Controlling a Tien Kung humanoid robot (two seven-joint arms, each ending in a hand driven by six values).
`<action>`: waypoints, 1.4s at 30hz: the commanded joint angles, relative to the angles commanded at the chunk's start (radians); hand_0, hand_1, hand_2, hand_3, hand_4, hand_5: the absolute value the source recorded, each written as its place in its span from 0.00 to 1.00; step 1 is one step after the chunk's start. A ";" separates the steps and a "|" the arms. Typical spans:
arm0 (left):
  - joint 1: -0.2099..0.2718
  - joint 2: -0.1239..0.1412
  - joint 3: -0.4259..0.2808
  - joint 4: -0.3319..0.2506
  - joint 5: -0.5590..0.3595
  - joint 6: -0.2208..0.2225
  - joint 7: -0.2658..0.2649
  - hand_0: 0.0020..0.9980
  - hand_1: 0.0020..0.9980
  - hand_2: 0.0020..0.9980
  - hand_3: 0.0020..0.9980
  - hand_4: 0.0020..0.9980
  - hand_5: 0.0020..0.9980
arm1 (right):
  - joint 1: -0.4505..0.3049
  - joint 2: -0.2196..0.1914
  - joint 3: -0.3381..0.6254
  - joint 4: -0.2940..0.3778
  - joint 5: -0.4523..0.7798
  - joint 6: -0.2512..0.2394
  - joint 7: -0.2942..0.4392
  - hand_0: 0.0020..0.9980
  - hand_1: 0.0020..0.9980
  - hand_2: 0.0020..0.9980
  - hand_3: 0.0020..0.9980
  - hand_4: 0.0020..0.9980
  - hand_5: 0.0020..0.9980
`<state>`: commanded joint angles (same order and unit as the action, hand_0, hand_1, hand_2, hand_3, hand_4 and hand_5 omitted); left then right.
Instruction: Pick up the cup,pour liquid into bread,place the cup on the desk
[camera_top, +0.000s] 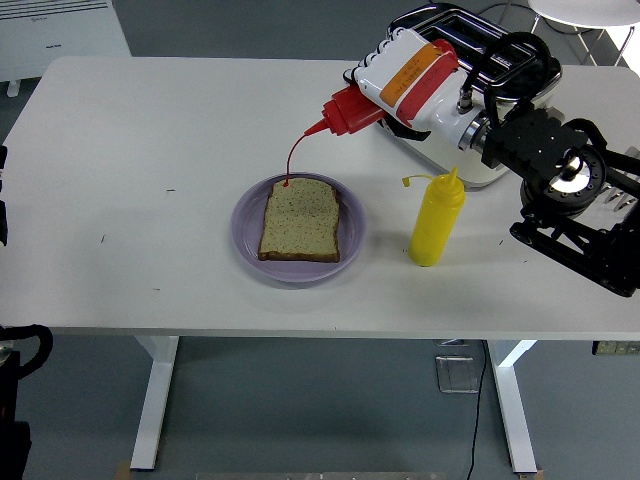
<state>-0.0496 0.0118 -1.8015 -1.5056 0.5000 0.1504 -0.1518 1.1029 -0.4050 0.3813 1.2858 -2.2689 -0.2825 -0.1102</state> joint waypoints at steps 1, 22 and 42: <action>0.002 0.001 -0.002 0.000 0.000 0.000 0.000 0.80 0.75 0.74 0.73 0.45 1.00 | 0.000 -0.004 0.011 0.002 0.000 -0.003 -0.002 0.22 0.28 0.38 0.50 0.34 0.18; 0.003 0.000 0.001 0.002 0.000 0.001 -0.001 0.80 0.75 0.74 0.73 0.45 1.00 | -0.205 -0.027 0.370 0.186 0.398 -0.039 -0.021 0.23 0.28 0.38 0.49 0.33 0.17; 0.000 -0.002 0.004 0.002 0.000 0.001 -0.001 0.80 0.75 0.74 0.73 0.45 1.00 | -0.521 0.016 0.767 0.216 1.236 -0.128 0.154 0.25 0.29 0.39 0.49 0.34 0.16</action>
<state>-0.0493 0.0095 -1.7971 -1.5041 0.4997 0.1512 -0.1524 0.5817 -0.3892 1.1485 1.5023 -1.0325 -0.4110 0.0435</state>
